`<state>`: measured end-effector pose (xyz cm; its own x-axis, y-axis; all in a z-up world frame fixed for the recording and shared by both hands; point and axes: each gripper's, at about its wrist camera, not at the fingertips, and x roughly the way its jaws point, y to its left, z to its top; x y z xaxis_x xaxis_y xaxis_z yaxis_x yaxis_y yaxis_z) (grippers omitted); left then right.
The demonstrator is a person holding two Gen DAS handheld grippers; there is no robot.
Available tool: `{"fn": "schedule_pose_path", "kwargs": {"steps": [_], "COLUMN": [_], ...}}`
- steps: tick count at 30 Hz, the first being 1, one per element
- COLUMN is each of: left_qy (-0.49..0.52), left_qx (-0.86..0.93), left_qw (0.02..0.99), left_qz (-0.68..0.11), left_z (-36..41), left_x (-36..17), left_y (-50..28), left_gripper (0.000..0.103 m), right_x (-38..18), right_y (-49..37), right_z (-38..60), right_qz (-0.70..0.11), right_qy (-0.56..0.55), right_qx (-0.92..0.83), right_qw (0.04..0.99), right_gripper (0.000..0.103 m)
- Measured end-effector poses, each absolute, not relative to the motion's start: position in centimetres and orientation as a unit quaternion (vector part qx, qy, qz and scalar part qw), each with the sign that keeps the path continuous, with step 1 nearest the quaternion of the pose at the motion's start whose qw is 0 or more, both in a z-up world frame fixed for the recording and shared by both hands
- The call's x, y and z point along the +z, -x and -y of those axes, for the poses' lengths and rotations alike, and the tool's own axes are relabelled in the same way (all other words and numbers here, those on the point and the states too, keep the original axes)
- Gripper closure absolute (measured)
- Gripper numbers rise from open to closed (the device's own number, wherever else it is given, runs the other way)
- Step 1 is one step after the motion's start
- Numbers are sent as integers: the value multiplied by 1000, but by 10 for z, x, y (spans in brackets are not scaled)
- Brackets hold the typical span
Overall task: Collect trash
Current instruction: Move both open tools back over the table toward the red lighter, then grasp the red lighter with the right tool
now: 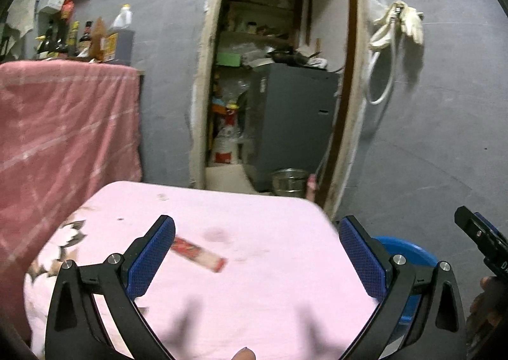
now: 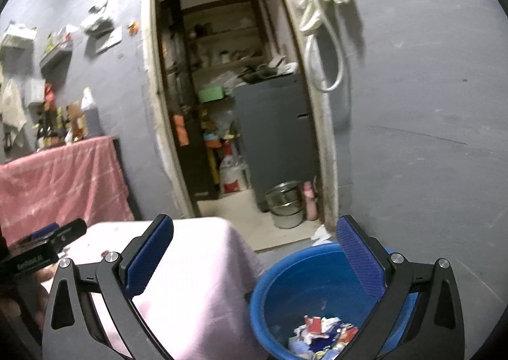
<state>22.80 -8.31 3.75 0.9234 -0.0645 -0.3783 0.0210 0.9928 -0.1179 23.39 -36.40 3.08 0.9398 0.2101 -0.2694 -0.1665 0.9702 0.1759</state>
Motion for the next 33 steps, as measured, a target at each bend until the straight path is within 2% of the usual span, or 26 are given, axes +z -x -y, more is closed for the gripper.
{"fn": "schedule_pose_path", "kwargs": {"steps": [21, 26, 27, 29, 33], "left_qy": [60, 62, 65, 75, 88], "left_qx": [90, 109, 111, 112, 114], "left_qw": [962, 956, 955, 952, 949], "left_qz": [-249, -265, -269, -275, -279], "left_z": [-47, -67, -72, -80, -88], "left_x": [5, -1, -2, -5, -8], "left_y": [-233, -239, -240, -242, -240], "left_gripper": [2, 2, 2, 2, 2], "right_x": [12, 2, 0, -8, -28], "right_y": [-289, -308, -313, -324, -337], "right_z": [217, 182, 177, 162, 137], "right_qz": [-225, -272, -283, -320, -372], "right_qy": [-17, 11, 15, 23, 63], "right_qx": [239, 277, 284, 308, 326], "right_qw": [944, 921, 916, 896, 867], "right_gripper": [0, 1, 2, 14, 30]}}
